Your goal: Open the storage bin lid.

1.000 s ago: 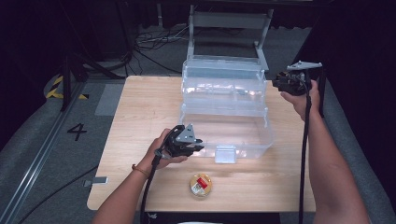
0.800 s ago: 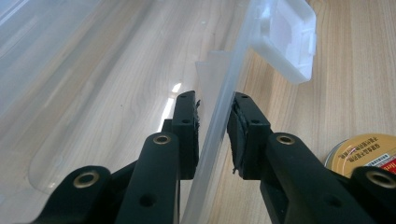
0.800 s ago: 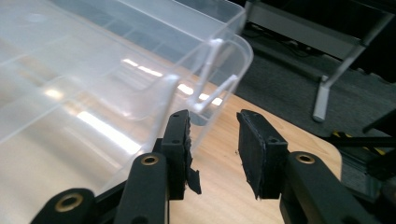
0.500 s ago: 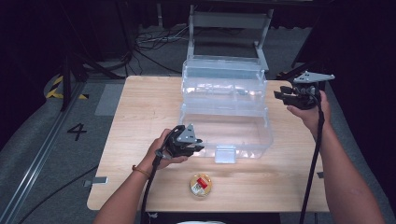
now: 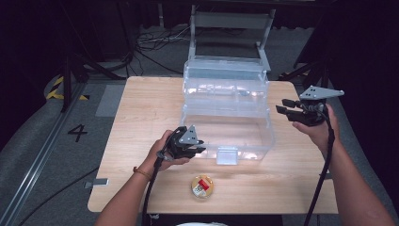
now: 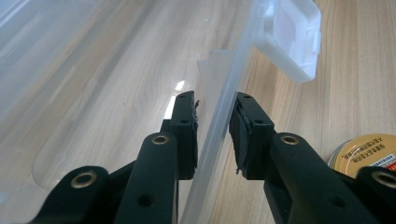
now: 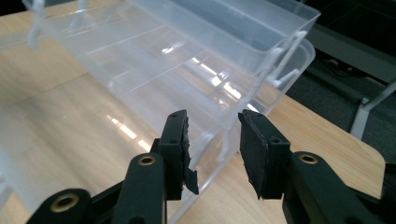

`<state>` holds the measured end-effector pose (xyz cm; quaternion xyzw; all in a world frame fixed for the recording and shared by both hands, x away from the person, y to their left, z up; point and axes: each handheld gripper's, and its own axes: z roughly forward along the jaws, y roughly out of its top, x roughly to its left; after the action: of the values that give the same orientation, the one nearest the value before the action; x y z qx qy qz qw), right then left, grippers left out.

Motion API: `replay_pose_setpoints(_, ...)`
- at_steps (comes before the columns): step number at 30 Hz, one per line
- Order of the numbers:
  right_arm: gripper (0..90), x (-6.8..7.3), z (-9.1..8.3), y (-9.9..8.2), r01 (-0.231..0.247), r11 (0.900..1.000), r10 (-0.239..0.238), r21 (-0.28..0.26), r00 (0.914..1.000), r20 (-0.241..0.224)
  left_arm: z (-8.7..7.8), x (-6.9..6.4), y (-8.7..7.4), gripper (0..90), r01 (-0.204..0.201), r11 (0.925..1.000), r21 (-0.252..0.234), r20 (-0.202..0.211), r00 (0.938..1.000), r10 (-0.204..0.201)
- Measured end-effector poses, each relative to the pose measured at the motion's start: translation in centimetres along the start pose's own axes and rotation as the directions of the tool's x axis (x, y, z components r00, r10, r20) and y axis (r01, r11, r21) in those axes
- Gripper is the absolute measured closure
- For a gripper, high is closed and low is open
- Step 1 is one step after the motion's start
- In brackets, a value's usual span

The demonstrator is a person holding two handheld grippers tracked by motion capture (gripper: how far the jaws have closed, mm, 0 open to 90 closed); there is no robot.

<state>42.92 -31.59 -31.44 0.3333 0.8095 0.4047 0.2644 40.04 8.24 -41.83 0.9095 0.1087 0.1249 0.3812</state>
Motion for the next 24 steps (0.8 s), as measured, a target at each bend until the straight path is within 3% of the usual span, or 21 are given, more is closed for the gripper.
replay_pose_setpoints(6, 60.3, 2.0, -0.4, -0.6, 0.064, 0.9979, -0.063, 0.011, 0.9974, -0.034, 0.0, -0.3, 0.3, 67.7, -0.005, 0.9998, 0.020, -0.005, 1.0000, 0.005)
replay_pose_setpoints(11, 59.3, 4.8, -1.7, -1.2, 0.119, 0.9929, -0.119, -0.003, 0.9879, -0.099, -0.4, -0.5, 0.8, 51.2, 0.013, 0.9998, 0.011, -0.010, 0.9999, -0.013)
replay_pose_setpoints(16, 57.6, 6.5, -2.2, -1.8, 0.146, 0.9893, -0.145, -0.003, 0.9782, -0.148, -1.4, -0.5, 1.3, 42.0, 0.022, 0.9995, -0.021, -0.049, 0.9985, -0.023)
replay_pose_setpoints(17, 57.5, 6.8, -2.2, -1.9, 0.144, 0.9896, -0.142, 0.002, 0.9766, -0.162, -2.0, -0.5, 1.3, 40.4, 0.035, 0.9982, -0.049, -0.090, 0.9952, -0.039)
replay_pose_setpoints(18, 57.3, 7.1, -2.2, -2.1, 0.146, 0.9893, -0.143, 0.003, 0.9743, -0.174, -2.0, -0.5, 1.3, 33.7, 0.035, 0.9982, -0.049, -0.090, 0.9952, -0.039)
replay_pose_setpoints(21, 56.8, 7.7, -2.2, -2.4, 0.156, 0.9877, -0.152, 0.006, 0.9714, -0.182, -2.7, -0.5, 1.3, 31.6, 0.040, 0.9983, -0.043, -0.141, 0.9890, -0.045)
replay_pose_setpoints(24, 54.4, 8.7, -1.8, -2.9, 0.181, 0.9830, -0.171, 0.029, 0.9624, -0.211, -3.3, -0.2, 1.0, 29.9, 0.057, 0.9971, -0.050, -0.144, 0.9875, -0.064)
